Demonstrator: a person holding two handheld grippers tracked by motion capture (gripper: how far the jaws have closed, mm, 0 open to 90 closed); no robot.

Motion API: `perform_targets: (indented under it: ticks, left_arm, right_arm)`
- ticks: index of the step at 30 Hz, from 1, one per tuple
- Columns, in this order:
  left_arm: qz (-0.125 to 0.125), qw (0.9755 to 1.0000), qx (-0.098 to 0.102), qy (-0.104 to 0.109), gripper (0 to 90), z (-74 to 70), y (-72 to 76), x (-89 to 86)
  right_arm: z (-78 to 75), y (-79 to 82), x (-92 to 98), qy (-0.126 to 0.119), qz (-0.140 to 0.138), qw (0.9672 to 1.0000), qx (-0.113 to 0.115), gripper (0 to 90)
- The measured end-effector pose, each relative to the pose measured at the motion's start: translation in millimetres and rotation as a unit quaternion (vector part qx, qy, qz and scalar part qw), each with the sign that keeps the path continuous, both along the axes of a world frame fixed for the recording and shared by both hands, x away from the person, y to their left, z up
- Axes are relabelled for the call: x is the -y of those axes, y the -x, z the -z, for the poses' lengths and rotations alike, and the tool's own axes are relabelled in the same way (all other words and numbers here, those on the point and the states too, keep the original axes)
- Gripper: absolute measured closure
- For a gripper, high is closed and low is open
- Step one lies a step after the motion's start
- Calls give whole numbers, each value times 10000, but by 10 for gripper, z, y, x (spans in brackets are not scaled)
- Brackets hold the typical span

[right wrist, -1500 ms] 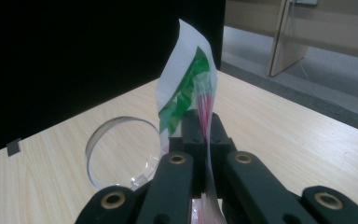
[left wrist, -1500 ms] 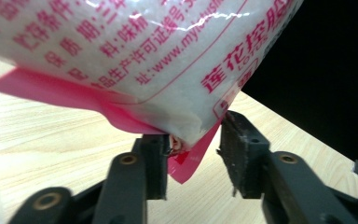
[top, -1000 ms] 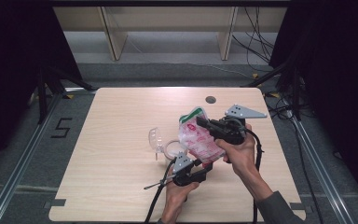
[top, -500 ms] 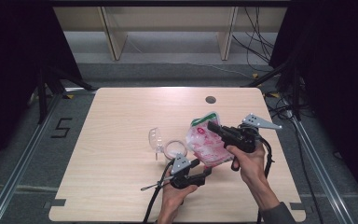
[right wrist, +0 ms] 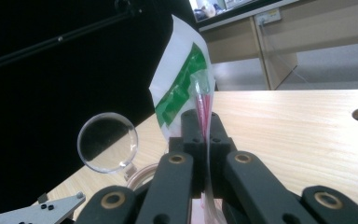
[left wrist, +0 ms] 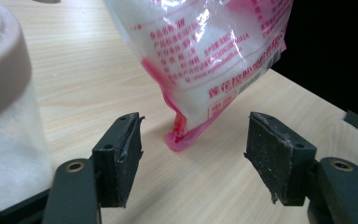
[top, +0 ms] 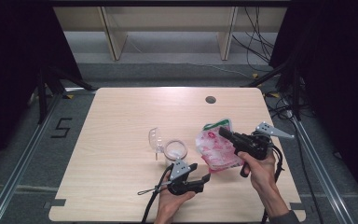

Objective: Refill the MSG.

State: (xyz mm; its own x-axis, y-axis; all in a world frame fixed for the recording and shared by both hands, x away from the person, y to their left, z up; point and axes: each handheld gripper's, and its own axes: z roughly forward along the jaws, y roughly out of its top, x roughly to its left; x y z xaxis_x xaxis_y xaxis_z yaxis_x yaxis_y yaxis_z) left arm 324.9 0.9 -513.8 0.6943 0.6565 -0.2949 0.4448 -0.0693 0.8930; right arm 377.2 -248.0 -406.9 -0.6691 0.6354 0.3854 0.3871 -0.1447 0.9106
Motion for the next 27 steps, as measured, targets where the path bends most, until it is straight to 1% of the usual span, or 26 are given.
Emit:
perform_targets:
  ticks: [1, 2, 3, 4, 5, 6, 7, 9, 10, 11, 12, 13, 14, 15, 16, 17, 18, 19, 20, 21, 22, 23, 24, 25, 26, 27]
  left_arm:
    - [114, 9999, 103, -52, 348, 5, -5, -18]
    - [97, 9998, 130, -119, 348, 1, 6, -29]
    - [130, 9998, 134, -55, 345, -1, 18, -38]
    - [108, 9998, 163, -64, 340, -8, 31, -55]
    - [115, 9997, 162, -111, 337, -19, 48, -82]
    - [169, 9996, 186, -86, 333, -21, 51, -106]
    - [116, 9998, 162, -90, 330, -29, 64, -120]
    - [103, 9996, 189, -174, 326, -42, 75, -172]
    - [71, 9998, 147, -94, 326, -34, 75, -177]
    - [80, 9998, 140, -139, 326, -27, 67, -192]
    - [49, 9999, 48, -118, 324, -24, 76, -193]
    - [137, 9996, 146, -212, 323, -26, 71, -210]
    - [181, 9996, 146, -142, 323, -25, 82, -207]
    - [183, 9996, 116, -160, 323, -29, 93, -209]
    - [207, 9994, 173, -213, 322, -38, 101, -210]
    - [278, 9991, 215, -243, 320, -37, 97, -220]
    - [278, 9992, 195, -194, 317, -41, 105, -218]
    - [277, 9993, 148, -204, 316, -50, 116, -227]
    - [345, 9990, 172, -245, 315, -50, 112, -245]
    - [264, 9994, 103, -182, 314, -59, 134, -239]
    - [328, 9992, 106, -180, 311, -63, 142, -258]
    - [401, 9988, 188, -195, 311, -71, 150, -267]
    - [334, 9992, 165, -175, 310, -76, 176, -265]
    - [381, 9986, 227, -288, 308, -87, 186, -291]
    - [407, 9984, 231, -309, 306, -97, 198, -306]
    - [380, 9984, 190, -364, 305, -109, 215, -327]
  right_arm:
    - [1, 17, 16, -52, 42, 10000, -55, 900]
    - [6, 25, 54, 23, 51, 10000, 21, 900]
    - [14, 51, 82, -21, 50, 10000, -23, 900]
    - [27, 65, 109, -74, 61, 10000, -2, 900]
    - [41, 81, 153, -61, 59, 10000, 30, 900]
    - [56, 98, 193, -94, 85, 9999, 8, 900]
    - [73, 117, 239, -106, 103, 9999, 27, 900]
    - [111, 161, 329, -163, 194, 9997, -17, 900]
    - [137, 171, 379, -149, 242, 9996, 18, 900]
    - [147, 196, 412, -209, 339, 9991, -125, 900]
    - [176, 190, 455, -188, 360, 9992, -43, 900]
    - [197, 202, 481, -234, 389, 9989, -97, 900]
    - [219, 202, 507, -220, 426, 9988, -77, 900]
    - [229, 211, 531, -217, 449, 9987, -117, 900]
    - [241, 210, 550, -198, 478, 9986, -103, 900]
    - [248, 222, 569, -258, 496, 9982, -198, 900]
    - [260, 215, 588, -227, 527, 9982, -161, 900]
    - [270, 212, 605, -199, 538, 9982, -145, 900]
    - [275, 215, 614, -211, 584, 9979, -179, 900]
    - [277, 219, 621, -171, 618, 9977, -206, 900]
    - [291, 216, 636, -173, 629, 9977, -181, 900]
    - [300, 216, 648, -126, 672, 9975, -197, 900]
    - [308, 217, 663, -35, 704, 9974, -178, 900]
    - [314, 213, 668, 27, 749, 9970, -196, 900]
    - [328, 214, 680, -4, 730, 9971, -229, 900]
    - [345, 204, 694, 25, 772, 9968, -215, 900]
